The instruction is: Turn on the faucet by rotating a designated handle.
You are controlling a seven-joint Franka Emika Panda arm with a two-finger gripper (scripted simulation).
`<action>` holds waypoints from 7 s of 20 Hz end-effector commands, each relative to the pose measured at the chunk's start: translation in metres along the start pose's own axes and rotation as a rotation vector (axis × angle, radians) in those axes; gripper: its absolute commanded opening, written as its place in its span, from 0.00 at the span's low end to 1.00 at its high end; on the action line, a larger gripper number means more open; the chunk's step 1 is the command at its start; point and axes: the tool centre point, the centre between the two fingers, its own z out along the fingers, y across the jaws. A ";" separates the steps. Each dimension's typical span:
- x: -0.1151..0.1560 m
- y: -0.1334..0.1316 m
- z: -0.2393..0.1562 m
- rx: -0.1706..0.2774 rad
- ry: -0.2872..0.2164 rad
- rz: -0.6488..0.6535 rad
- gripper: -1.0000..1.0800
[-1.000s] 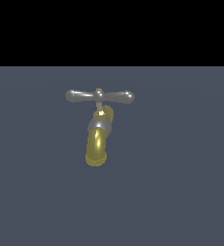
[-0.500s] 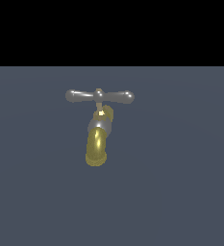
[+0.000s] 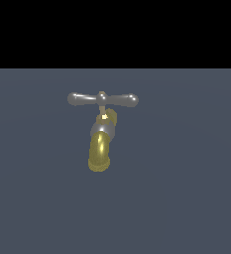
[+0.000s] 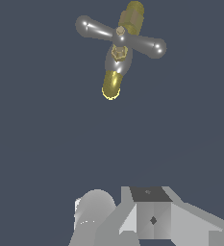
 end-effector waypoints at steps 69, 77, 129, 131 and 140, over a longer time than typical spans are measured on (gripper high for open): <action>0.178 0.076 0.230 -0.042 -0.003 -1.221 0.00; 0.199 0.087 0.229 -0.042 -0.003 -1.221 0.00; 0.331 0.068 0.228 -0.043 -0.010 -1.201 0.00; 0.337 0.055 0.228 -0.043 -0.009 -1.205 0.00; 0.362 0.008 0.229 -0.042 -0.003 -1.221 0.00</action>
